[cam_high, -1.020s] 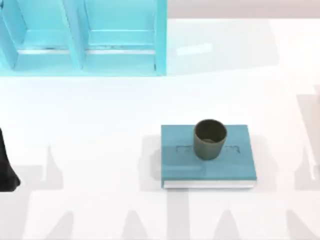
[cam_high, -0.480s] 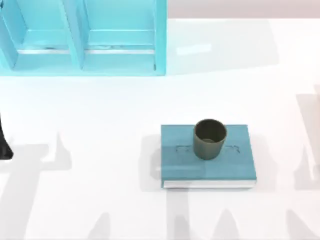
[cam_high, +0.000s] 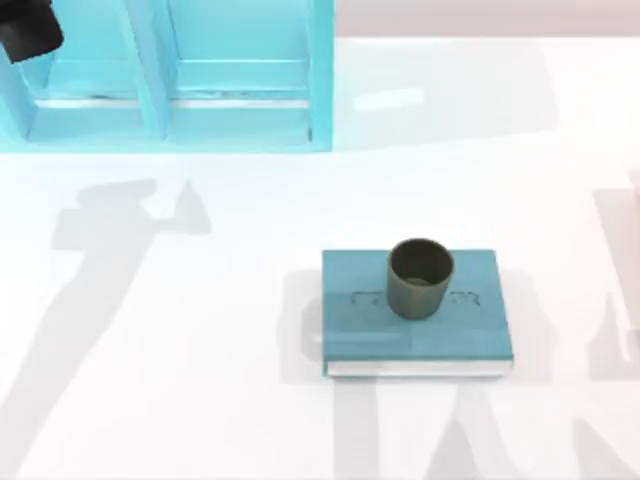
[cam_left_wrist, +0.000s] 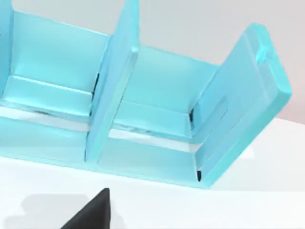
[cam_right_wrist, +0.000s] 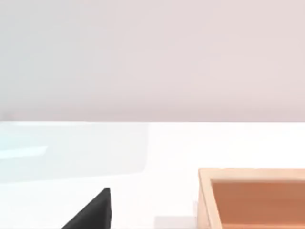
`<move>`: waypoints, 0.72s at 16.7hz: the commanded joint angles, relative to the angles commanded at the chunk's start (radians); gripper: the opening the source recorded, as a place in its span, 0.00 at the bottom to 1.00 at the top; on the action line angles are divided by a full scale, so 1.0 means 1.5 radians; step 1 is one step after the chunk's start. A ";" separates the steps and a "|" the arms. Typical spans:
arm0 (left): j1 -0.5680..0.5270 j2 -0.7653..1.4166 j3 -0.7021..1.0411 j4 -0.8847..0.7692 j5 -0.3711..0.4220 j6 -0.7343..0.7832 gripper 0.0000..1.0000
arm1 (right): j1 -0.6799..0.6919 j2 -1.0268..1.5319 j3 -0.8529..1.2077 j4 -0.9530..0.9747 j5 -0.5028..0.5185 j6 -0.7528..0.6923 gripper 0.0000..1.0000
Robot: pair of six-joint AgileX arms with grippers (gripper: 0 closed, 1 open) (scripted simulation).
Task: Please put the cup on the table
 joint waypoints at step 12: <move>-0.312 0.784 0.866 -0.522 -0.038 -0.269 1.00 | 0.000 0.000 0.000 0.000 0.000 0.000 1.00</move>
